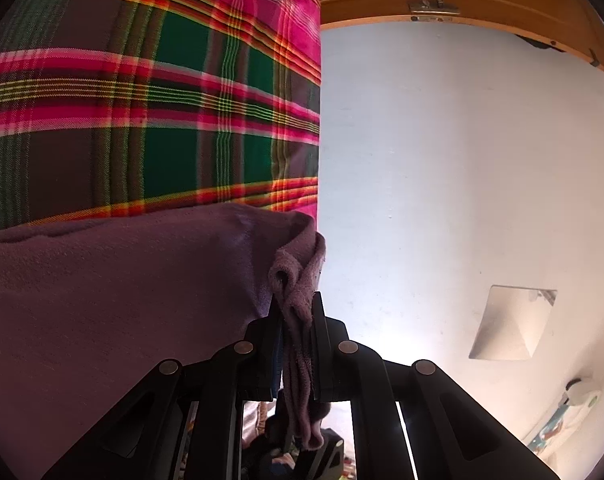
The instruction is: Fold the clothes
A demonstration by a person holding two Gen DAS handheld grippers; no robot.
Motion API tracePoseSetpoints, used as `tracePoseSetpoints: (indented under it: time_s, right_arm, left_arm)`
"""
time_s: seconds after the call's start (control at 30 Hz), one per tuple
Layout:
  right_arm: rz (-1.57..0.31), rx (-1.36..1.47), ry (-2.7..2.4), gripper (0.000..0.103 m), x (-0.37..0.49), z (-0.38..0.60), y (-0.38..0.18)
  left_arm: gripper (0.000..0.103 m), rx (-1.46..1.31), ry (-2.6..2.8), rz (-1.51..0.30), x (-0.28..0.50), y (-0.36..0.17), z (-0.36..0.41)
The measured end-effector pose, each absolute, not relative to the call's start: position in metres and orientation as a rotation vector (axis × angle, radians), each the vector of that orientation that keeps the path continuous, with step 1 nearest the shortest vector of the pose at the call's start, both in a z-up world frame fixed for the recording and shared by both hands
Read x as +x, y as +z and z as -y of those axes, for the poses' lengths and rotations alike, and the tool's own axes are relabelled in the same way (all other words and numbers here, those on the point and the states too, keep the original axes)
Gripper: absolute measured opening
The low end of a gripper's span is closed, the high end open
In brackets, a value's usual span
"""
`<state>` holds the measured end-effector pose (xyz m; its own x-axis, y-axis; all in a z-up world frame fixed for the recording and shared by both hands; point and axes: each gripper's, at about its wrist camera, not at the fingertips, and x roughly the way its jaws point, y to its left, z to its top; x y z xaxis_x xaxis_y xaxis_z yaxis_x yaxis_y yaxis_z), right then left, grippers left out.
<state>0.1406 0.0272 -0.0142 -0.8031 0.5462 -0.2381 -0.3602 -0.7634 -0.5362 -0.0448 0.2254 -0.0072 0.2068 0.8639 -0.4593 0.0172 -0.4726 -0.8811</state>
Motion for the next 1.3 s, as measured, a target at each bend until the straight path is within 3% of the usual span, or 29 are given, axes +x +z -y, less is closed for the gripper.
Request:
tracePoseSetpoints:
  time_s: [0.77,1.3]
  right_arm:
    - [0.763,-0.583,2.676,0.006,0.151,0.02,-0.02]
    - [0.785,-0.589,2.778,0.006,0.167,0.053,-0.02]
  left_arm:
    - [0.009,-1.702,1.578,0.742,-0.041,0.009,-0.163]
    - [0.009,-1.695,1.628,0.774,-0.039,0.013,-0.119]
